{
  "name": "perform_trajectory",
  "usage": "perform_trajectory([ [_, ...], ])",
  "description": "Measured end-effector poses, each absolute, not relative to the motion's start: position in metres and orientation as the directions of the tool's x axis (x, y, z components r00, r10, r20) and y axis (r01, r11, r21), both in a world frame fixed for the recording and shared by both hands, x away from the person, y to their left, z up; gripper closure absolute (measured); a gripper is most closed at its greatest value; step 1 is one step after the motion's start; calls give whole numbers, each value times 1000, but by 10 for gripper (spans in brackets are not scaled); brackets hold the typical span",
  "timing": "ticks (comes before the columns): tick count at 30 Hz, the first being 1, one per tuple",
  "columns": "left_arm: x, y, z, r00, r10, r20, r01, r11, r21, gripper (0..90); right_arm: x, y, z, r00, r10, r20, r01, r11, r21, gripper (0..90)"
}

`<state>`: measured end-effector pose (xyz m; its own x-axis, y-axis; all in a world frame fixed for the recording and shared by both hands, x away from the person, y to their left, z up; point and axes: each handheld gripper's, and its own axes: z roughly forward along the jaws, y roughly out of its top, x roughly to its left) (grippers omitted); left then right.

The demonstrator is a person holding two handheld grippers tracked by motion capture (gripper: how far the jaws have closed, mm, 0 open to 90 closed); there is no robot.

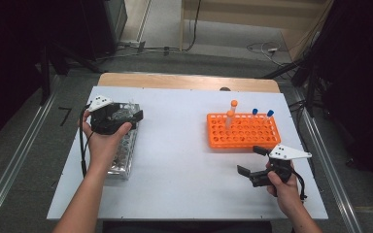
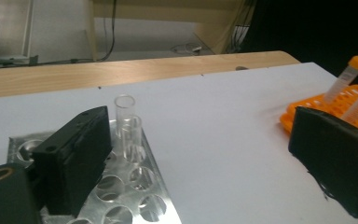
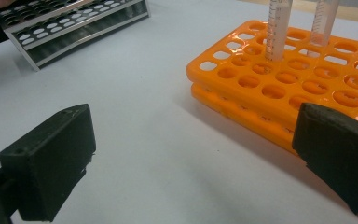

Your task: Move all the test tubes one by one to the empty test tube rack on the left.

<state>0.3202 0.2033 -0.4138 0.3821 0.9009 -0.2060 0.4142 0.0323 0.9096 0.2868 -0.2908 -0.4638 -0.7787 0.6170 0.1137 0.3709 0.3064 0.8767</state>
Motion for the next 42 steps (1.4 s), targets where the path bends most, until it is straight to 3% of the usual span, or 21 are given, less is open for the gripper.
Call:
perform_trajectory([
  [5, 304, 198, -415, 415, 883, -221, 402, 40, 915, 0, 288, -292, -463, -774, 623, 114, 373, 303, 877, 0],
  [25, 270, 168, -426, 500, 835, -229, 407, 7, 913, 0, 316, -316, -444, -674, 731, 106, 397, 237, 887, 0],
  [35, 272, 151, -435, 539, 814, -215, 416, -35, 908, 0, 350, -336, -427, -585, 803, 116, 430, 186, 884, 0],
  [42, 275, 145, -437, 556, 803, -215, 420, -49, 906, 0, 383, -344, -440, -517, 842, 155, 511, 158, 845, 55],
])
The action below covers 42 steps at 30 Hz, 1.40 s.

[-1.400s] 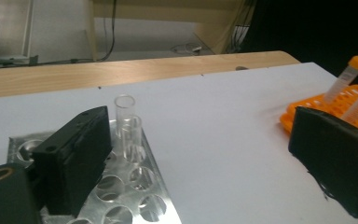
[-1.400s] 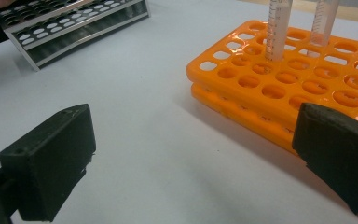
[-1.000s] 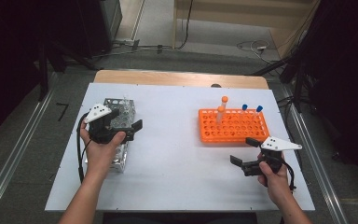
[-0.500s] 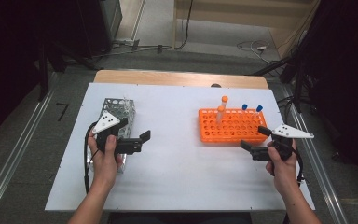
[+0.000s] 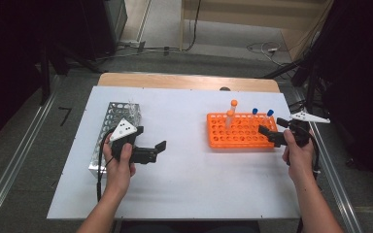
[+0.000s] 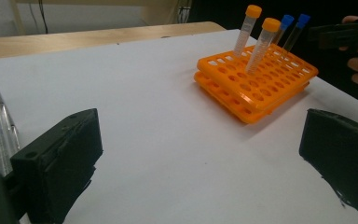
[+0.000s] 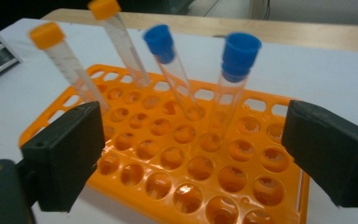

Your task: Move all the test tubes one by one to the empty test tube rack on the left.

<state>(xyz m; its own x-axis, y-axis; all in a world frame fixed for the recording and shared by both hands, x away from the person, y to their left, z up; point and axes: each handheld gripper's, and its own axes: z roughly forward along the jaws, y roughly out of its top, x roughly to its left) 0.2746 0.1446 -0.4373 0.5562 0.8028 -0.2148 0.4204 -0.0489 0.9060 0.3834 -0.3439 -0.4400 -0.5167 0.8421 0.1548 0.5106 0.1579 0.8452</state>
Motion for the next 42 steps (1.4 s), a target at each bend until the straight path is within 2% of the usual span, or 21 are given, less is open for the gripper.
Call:
perform_trajectory([
  [3, 274, 143, -437, 561, 799, -215, 418, -50, 907, 0, 395, -346, -450, -494, 849, 187, 543, 133, 829, 70],
  [5, 274, 142, -437, 567, 796, -213, 414, -52, 909, 0, 400, -348, -455, -479, 852, 209, 559, 113, 822, 186],
  [8, 274, 141, -437, 576, 790, -211, 415, -60, 908, 0, 405, -349, -460, -469, 848, 245, 557, 69, 827, 294],
  [12, 274, 136, -438, 591, 781, -204, 411, -74, 909, 0, 408, -343, -466, -463, 858, 222, 546, 80, 834, 421],
  [21, 274, 132, -438, 604, 772, -199, 408, -85, 909, 0, 406, -331, -473, -441, 885, 148, 532, 125, 837, 572],
  [25, 273, 131, -439, 606, 772, -193, 411, -96, 906, 0, 403, -329, -475, -428, 894, 130, 518, 125, 846, 729],
  [32, 270, 129, -439, 620, 760, -193, 407, -101, 908, 0, 402, -331, -474, -444, 884, 147, 503, 110, 857, 746],
  [42, 268, 129, -439, 623, 758, -194, 406, -102, 908, 0, 388, -335, -453, -467, 875, 126, 441, 107, 891, 747],
])
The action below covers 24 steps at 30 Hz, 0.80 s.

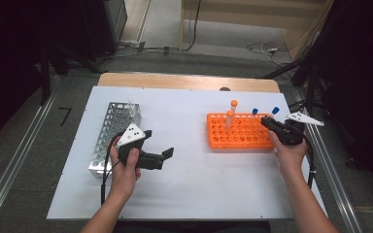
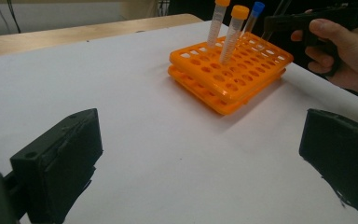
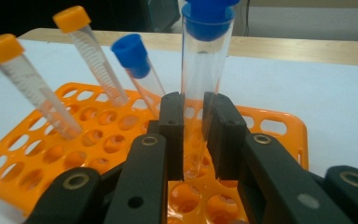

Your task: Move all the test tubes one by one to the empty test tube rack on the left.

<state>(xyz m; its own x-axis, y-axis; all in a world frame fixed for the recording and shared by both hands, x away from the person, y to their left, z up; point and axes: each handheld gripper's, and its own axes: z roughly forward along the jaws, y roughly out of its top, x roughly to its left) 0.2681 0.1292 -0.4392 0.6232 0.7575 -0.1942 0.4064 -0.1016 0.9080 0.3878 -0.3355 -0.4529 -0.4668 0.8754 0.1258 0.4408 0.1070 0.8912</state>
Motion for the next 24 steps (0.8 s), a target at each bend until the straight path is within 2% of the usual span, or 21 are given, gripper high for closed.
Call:
perform_trajectory([
  [12, 268, 127, -439, 635, 747, -197, 404, -103, 909, 0, 361, -326, -436, -569, 814, 117, 415, 162, 895, 748],
  [24, 266, 124, -434, 662, 722, -201, 388, -101, 916, 0, 340, -295, -424, -674, 728, 121, 393, 215, 894, 748],
])
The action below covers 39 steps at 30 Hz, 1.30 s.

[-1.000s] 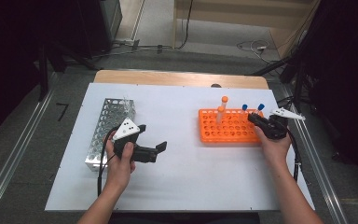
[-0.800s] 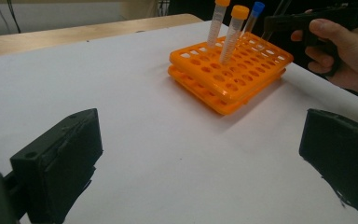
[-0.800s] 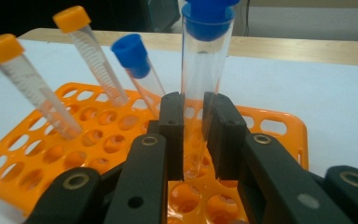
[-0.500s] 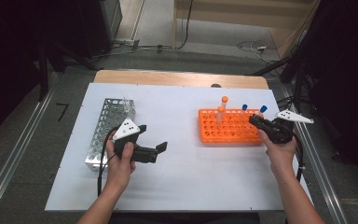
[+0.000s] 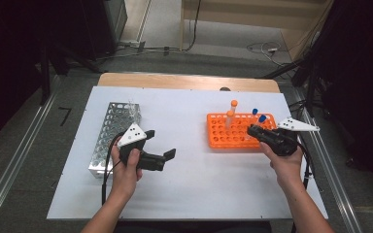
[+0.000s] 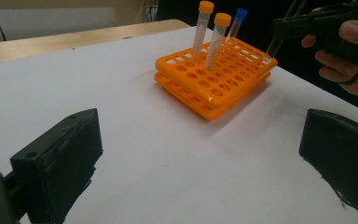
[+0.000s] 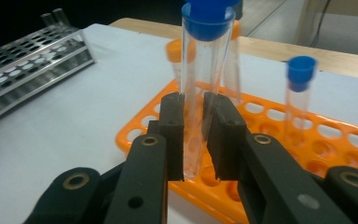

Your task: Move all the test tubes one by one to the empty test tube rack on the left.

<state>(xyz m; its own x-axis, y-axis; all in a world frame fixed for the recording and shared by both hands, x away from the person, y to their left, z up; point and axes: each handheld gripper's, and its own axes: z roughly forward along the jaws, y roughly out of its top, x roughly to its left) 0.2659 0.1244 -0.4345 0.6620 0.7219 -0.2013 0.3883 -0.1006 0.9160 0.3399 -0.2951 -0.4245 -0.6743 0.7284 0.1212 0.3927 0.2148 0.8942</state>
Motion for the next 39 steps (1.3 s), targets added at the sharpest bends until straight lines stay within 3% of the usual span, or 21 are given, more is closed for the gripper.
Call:
perform_trajectory([
  [30, 264, 102, -432, 727, 638, -254, 414, -112, 904, 0, 305, -203, -435, -850, 517, 104, 332, 372, 867, 747],
  [39, 260, 89, -429, 717, 658, -232, 416, -135, 899, 186, 297, -183, -438, -876, 472, 101, 316, 403, 859, 747],
])
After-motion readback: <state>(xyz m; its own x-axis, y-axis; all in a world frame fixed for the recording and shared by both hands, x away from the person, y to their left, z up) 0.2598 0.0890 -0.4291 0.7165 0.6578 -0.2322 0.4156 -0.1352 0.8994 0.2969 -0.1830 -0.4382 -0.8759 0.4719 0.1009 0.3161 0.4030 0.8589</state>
